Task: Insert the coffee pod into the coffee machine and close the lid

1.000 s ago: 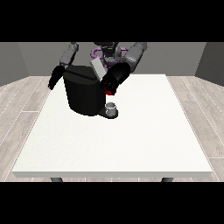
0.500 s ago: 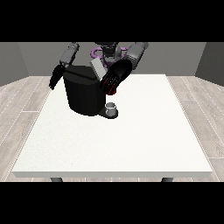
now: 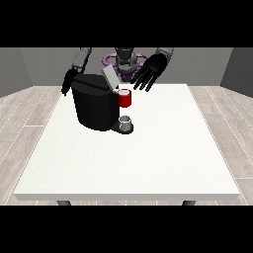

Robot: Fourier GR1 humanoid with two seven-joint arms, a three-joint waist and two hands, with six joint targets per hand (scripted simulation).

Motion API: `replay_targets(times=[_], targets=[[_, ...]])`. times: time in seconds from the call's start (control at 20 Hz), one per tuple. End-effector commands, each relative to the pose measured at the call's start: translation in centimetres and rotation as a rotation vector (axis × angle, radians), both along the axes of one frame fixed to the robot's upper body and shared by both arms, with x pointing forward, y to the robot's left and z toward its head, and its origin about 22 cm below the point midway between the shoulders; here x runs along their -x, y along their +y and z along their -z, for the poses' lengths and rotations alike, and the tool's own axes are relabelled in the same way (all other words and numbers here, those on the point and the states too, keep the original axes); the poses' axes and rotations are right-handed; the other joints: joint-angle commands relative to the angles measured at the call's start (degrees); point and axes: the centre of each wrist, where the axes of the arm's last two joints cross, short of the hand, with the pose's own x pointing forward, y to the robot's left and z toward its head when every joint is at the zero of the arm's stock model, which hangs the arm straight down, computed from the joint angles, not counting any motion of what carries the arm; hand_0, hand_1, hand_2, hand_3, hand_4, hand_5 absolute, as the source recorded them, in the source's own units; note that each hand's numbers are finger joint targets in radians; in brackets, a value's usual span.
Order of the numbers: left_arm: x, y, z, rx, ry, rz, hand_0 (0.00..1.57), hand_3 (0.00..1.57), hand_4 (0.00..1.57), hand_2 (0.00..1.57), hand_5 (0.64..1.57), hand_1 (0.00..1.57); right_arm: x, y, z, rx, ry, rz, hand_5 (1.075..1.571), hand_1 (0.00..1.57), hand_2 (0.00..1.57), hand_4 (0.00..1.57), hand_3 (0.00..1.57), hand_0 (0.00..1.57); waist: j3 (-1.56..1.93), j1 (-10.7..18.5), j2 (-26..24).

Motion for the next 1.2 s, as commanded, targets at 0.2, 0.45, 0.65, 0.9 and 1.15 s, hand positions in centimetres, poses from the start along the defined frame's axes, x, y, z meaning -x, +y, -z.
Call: replay_targets(times=[0.2, 0.45, 0.65, 0.9, 1.15], targets=[[1.6, -2.8, 10.9, 0.539, 0.180, 0.049, 0.00, 0.00, 0.20, 0.00, 1.571, 0.00, 3.6, -2.0, 4.5, -0.019, 0.127, 0.073, 1.571, 0.00, 0.00, 0.00, 0.00, 0.00, -0.23, 6.89, -11.78], [5.4, -2.6, 20.7, 0.962, 0.356, -0.038, 0.00, 0.00, 0.00, 0.00, 1.571, 0.00, 4.0, -2.3, 3.8, -0.094, 0.083, 0.048, 1.571, 0.00, 0.00, 0.00, 0.00, 0.00, -0.27, 11.78, -19.71], [9.0, -3.5, 26.3, 1.002, 0.472, -0.065, 0.00, 0.00, 0.42, 0.00, 1.571, 0.00, 3.5, -1.6, 2.6, -0.114, 0.073, -0.037, 1.571, 0.00, 0.00, 0.00, 0.00, 0.00, -0.09, 15.62, -24.68], [11.5, -2.7, 28.8, 1.015, 0.570, -0.110, 0.00, 0.00, 0.44, 0.00, 1.571, 0.00, 2.8, -2.5, 0.5, -0.056, 0.056, -0.103, 1.571, 0.00, 0.00, 0.20, 0.00, 0.00, -0.05, 18.30, -27.96], [11.9, -3.8, 28.4, 1.035, 0.576, -0.128, 0.00, 0.00, 0.40, 0.00, 1.571, 0.00, 1.6, -1.3, -0.1, 0.001, 0.079, -0.108, 1.571, 0.00, 0.00, 0.08, 0.00, 0.00, -0.03, 20.48, -28.33]])
